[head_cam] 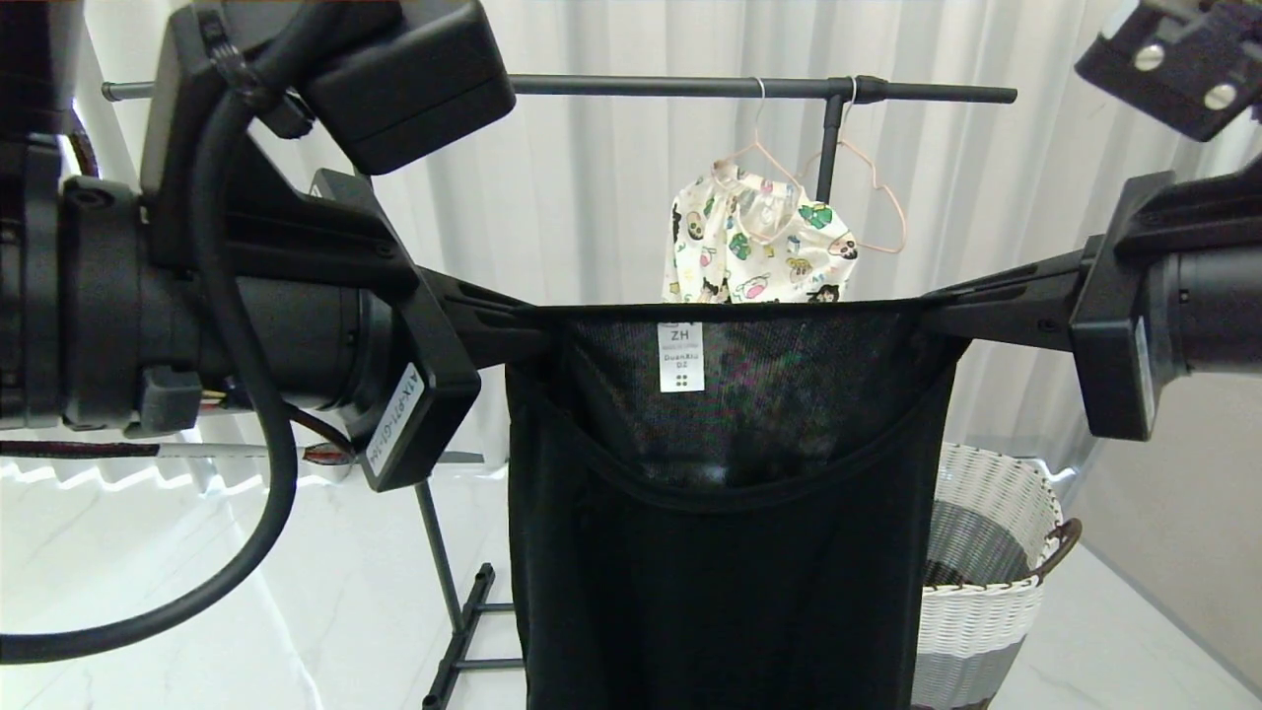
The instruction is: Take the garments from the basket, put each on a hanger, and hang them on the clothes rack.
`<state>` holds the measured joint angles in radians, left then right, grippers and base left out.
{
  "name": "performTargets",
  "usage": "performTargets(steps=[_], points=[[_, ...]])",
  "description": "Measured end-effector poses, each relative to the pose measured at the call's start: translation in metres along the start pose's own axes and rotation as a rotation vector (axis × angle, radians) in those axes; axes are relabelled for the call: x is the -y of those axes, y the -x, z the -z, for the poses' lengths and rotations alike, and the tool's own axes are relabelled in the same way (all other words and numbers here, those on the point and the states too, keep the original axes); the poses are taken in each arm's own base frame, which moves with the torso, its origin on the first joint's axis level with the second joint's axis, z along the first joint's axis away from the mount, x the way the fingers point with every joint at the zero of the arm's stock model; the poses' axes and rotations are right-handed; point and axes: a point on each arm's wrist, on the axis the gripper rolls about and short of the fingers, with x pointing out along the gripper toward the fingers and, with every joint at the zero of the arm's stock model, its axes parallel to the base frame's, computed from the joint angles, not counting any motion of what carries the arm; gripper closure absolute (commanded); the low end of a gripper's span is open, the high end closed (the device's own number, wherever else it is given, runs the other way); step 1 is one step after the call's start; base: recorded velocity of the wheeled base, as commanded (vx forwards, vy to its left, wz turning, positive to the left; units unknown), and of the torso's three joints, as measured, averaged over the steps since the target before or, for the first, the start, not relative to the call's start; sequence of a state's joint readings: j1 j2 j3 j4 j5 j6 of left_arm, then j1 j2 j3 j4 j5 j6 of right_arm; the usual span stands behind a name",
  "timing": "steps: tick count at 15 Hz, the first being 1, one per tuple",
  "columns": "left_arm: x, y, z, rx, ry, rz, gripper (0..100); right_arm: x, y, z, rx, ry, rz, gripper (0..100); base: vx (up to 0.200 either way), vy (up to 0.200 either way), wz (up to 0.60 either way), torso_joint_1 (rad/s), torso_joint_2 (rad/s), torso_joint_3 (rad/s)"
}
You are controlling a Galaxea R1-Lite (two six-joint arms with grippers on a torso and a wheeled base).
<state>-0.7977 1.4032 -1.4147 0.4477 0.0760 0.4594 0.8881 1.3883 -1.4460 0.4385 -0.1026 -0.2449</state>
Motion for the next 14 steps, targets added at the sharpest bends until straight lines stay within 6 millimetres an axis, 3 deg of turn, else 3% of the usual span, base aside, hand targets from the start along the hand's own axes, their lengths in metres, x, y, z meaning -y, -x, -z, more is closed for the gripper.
performTargets(steps=[6,9,14], points=[[0.001,-0.004,0.001,-0.020,-0.002,-0.014,100,-0.005,0.012,0.010,-0.001,0.006,-0.023,0,0.000,0.000,0.00,0.000,0.00,0.000],[0.003,-0.006,0.014,-0.109,-0.007,-0.095,100,-0.001,0.018,0.021,-0.030,-0.005,0.016,0,0.000,0.000,0.00,0.000,0.00,0.000],[0.012,0.021,0.081,-0.285,0.031,-0.159,100,0.029,0.053,0.085,-0.287,-0.110,0.329,0,0.000,0.000,0.00,0.000,0.00,0.000]])
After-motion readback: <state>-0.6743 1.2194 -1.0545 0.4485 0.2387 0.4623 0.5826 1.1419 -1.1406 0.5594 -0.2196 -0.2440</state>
